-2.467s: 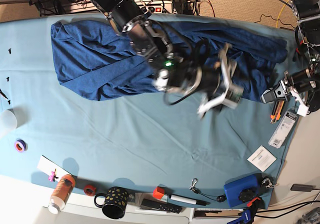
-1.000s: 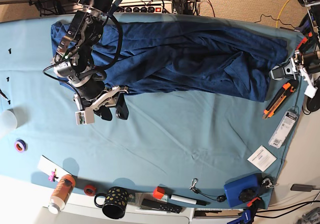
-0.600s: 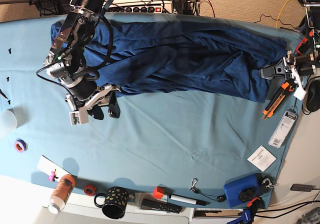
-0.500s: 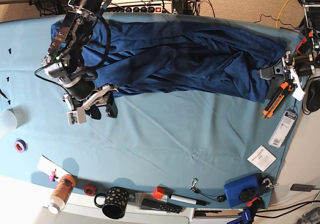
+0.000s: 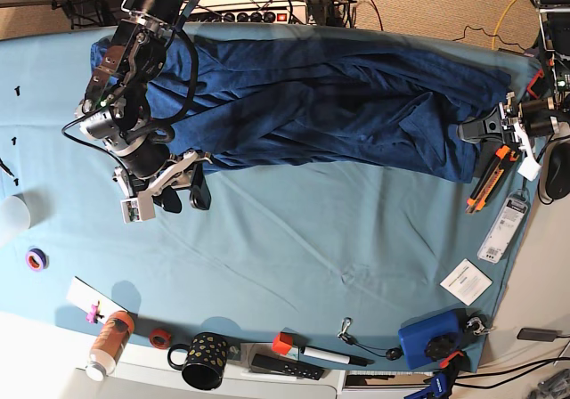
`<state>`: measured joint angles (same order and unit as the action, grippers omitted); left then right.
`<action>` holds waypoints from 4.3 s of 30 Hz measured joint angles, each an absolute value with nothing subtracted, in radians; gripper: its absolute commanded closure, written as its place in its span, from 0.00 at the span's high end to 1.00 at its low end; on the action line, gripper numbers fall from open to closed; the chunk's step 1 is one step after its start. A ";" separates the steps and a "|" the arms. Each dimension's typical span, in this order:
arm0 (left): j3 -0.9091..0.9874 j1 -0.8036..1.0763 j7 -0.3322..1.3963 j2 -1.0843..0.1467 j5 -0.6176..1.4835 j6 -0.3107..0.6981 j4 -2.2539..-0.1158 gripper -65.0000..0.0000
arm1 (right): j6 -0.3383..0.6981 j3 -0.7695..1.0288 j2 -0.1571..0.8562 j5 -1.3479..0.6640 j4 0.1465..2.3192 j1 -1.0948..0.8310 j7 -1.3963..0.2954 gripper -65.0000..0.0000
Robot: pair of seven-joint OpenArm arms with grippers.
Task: Layout the t-shirt on the table in an organized manner, then fold the t-shirt properly
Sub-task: 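Hold the shirt with the right gripper while the left gripper grasps the hem, then fold the hem end with the left gripper toward the right gripper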
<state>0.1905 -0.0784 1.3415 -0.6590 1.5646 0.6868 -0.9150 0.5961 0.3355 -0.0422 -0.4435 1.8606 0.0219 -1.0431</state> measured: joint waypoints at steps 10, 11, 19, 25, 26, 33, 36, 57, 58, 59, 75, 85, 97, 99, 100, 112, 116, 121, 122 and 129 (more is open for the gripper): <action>0.182 -0.064 1.354 -0.642 1.497 0.677 -1.054 0.51 | 0.596 0.336 -0.042 -0.439 1.861 0.022 -1.043 0.50; 0.181 -0.064 1.355 -0.641 1.481 0.676 -1.068 0.51 | 0.596 0.336 -0.042 -0.439 1.861 0.022 -1.043 0.50; 0.179 -0.052 1.356 -0.640 1.478 0.674 -1.087 0.51 | 0.596 0.336 -0.042 -0.439 1.861 0.022 -1.043 0.50; 0.180 -0.017 1.333 -0.637 1.509 0.687 -1.090 0.49 | 0.596 0.336 -0.042 -0.436 1.861 0.022 -1.043 0.50; 0.180 -0.016 1.333 -0.637 1.508 0.689 -1.090 0.45 | 0.596 0.336 -0.042 -0.436 1.861 0.022 -1.043 0.50; 0.178 -0.014 1.343 -0.634 1.473 0.690 -1.089 0.11 | 0.596 0.336 -0.042 -0.427 1.861 0.022 -1.044 0.50; 0.178 -0.014 1.343 -0.634 1.470 0.694 -1.089 0.07 | 0.596 0.336 -0.042 -0.427 1.861 0.022 -1.044 0.50; 0.175 -0.068 1.392 -0.626 1.440 0.696 -1.082 0.00 | 0.596 0.336 -0.042 -0.428 1.861 0.022 -1.043 0.50; 0.184 -0.068 1.396 -0.623 1.440 0.697 -1.082 0.00 | 0.596 0.336 -0.042 -0.428 1.861 0.022 -1.043 0.50; 0.199 -0.067 1.396 -0.620 1.440 0.697 -1.082 0.00 | 0.596 0.336 -0.042 -0.428 1.861 0.022 -1.043 0.50; 0.381 -0.061 1.400 -0.621 1.456 0.697 -1.081 0.00 | 0.596 0.336 -0.042 -0.428 1.861 0.022 -1.043 0.50; 0.381 -0.005 1.403 -0.580 1.449 0.696 -1.270 0.00 | 0.588 0.336 -0.042 -0.316 1.861 0.022 -1.023 0.50; 0.351 0.046 1.406 -0.428 1.454 0.697 -1.570 0.00 | 0.557 0.482 0.002 -0.384 1.861 0.025 -0.974 0.50; 0.306 0.051 1.406 -0.405 1.454 0.697 -1.570 0.00 | 0.551 0.563 0.002 -0.395 1.861 0.024 -0.972 0.50; 0.280 0.051 1.408 -0.394 1.452 0.697 -1.570 0.00 | 0.553 0.604 0.002 -0.401 1.861 0.024 -0.971 0.50; 0.047 0.021 1.409 -0.270 1.451 0.697 -1.570 0.00 | 0.554 0.967 0.104 -0.553 1.861 0.019 -1.025 0.50; 0.012 -0.015 1.411 -0.240 1.448 0.697 -1.570 0.00 | 0.555 0.976 0.118 -0.556 1.861 0.002 -1.025 0.50; -0.028 -0.052 1.353 -0.199 1.365 0.697 -1.570 0.00 | 0.554 0.975 0.116 -0.566 1.861 -0.004 -1.032 0.50; -0.034 -0.057 1.345 -0.193 1.347 0.697 -1.570 0.00 | 0.555 0.975 0.116 -0.567 1.861 -0.004 -1.033 0.50; -0.076 -0.061 1.330 -0.152 1.320 0.697 -1.570 0.00 | 0.559 0.974 0.113 -0.567 1.861 -0.004 -1.032 0.50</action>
<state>-0.0761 -0.0612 1.3304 -0.1516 1.3201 0.6968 -1.5696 0.5591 0.9745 0.1135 -0.5667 1.8606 -0.0044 -1.0325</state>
